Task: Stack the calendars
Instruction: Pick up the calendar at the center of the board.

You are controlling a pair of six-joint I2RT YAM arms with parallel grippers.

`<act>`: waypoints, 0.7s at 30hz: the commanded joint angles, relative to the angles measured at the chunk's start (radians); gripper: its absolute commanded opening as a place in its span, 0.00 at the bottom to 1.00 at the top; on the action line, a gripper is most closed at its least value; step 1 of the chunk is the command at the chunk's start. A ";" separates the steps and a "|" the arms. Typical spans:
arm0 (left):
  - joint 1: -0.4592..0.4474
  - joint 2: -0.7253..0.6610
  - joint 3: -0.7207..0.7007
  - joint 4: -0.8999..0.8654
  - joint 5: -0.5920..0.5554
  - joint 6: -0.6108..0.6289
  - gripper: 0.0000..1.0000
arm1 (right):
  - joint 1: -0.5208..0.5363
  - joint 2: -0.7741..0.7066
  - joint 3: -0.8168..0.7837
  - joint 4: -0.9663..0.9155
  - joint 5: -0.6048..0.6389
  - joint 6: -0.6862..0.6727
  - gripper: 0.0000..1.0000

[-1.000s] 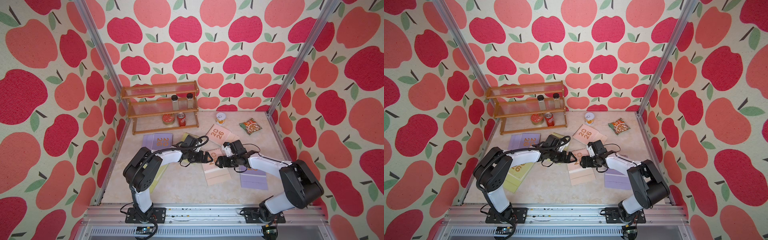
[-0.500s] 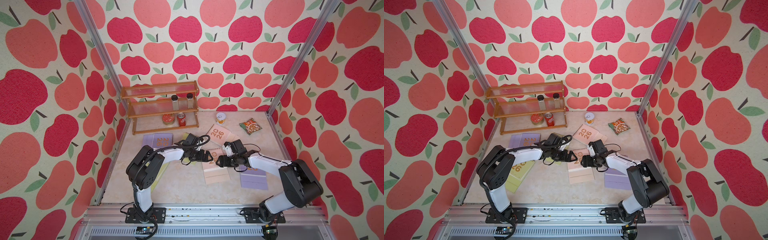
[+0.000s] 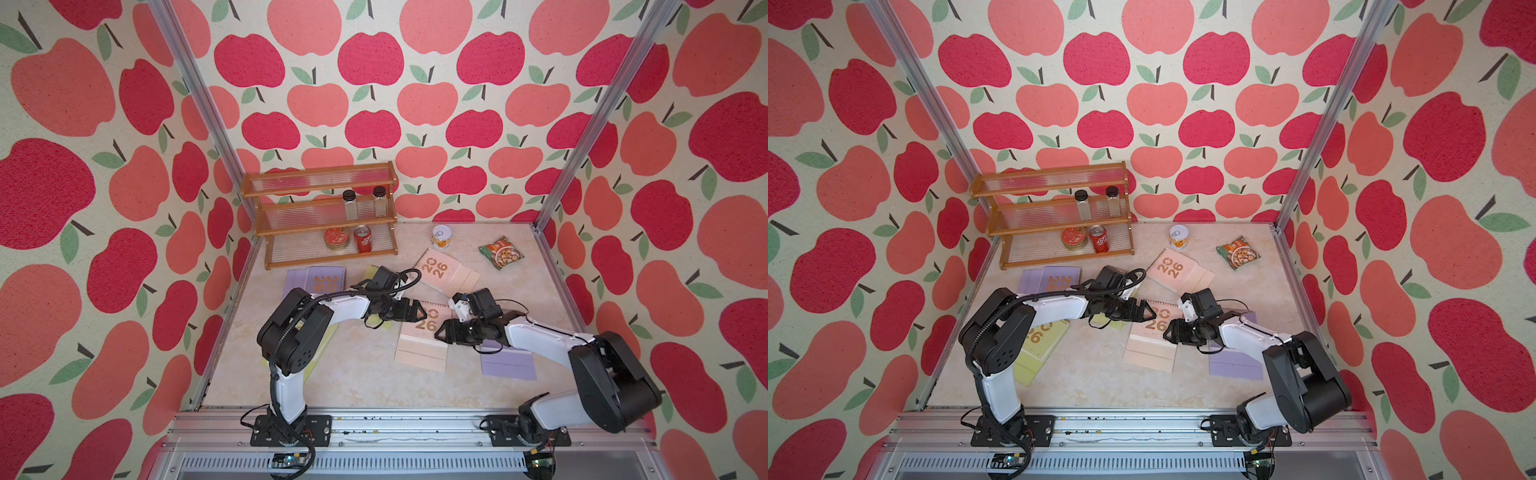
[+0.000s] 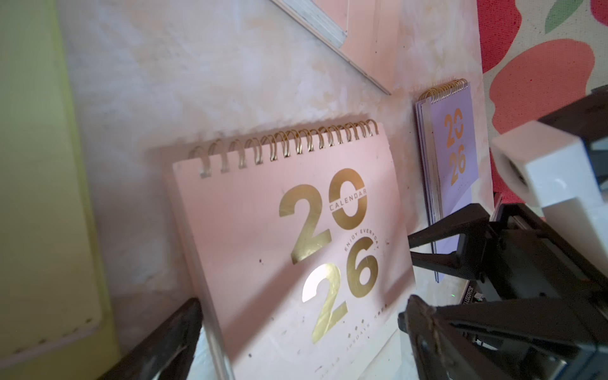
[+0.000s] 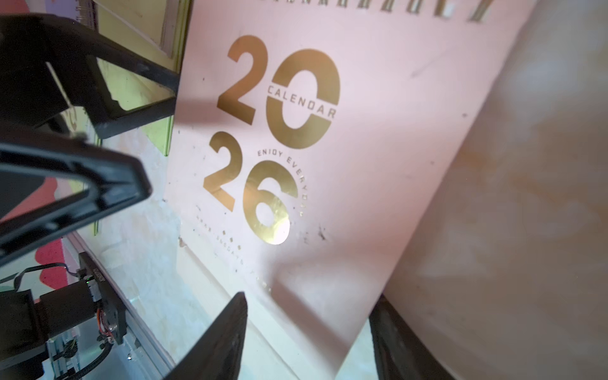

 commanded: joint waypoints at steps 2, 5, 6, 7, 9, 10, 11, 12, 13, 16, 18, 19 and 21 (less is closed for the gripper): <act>-0.012 0.077 -0.047 -0.042 0.062 0.000 0.94 | 0.000 -0.058 -0.005 0.113 -0.144 0.049 0.60; -0.012 0.077 -0.050 -0.031 0.071 0.001 0.93 | -0.008 -0.074 -0.028 0.154 -0.152 0.078 0.59; -0.012 0.077 -0.052 -0.030 0.074 0.002 0.93 | -0.012 -0.077 -0.036 0.167 -0.154 0.090 0.59; -0.012 0.076 -0.053 -0.026 0.074 0.001 0.93 | -0.014 -0.082 -0.044 0.179 -0.154 0.099 0.59; -0.012 0.073 -0.058 -0.020 0.079 0.001 0.93 | -0.019 -0.089 -0.051 0.192 -0.147 0.111 0.59; -0.013 0.071 -0.059 -0.017 0.082 0.001 0.92 | -0.020 -0.089 -0.052 0.196 -0.143 0.117 0.58; -0.013 0.067 -0.060 -0.014 0.086 0.002 0.92 | -0.019 -0.091 -0.056 0.204 -0.140 0.123 0.58; -0.013 0.063 -0.064 -0.011 0.090 0.003 0.91 | -0.020 -0.091 -0.058 0.216 -0.141 0.129 0.57; -0.012 0.057 -0.066 -0.006 0.097 0.002 0.90 | -0.019 -0.089 -0.061 0.224 -0.139 0.137 0.56; -0.011 0.036 -0.077 0.009 0.108 0.000 0.89 | -0.020 -0.091 -0.070 0.251 -0.123 0.163 0.53; -0.011 0.025 -0.083 0.021 0.114 -0.001 0.88 | -0.020 -0.094 -0.078 0.278 -0.117 0.180 0.51; -0.010 0.020 -0.086 0.025 0.116 -0.003 0.88 | -0.019 -0.098 -0.082 0.292 -0.117 0.189 0.50; -0.011 0.011 -0.089 0.035 0.123 -0.003 0.87 | -0.021 -0.105 -0.086 0.314 -0.111 0.203 0.49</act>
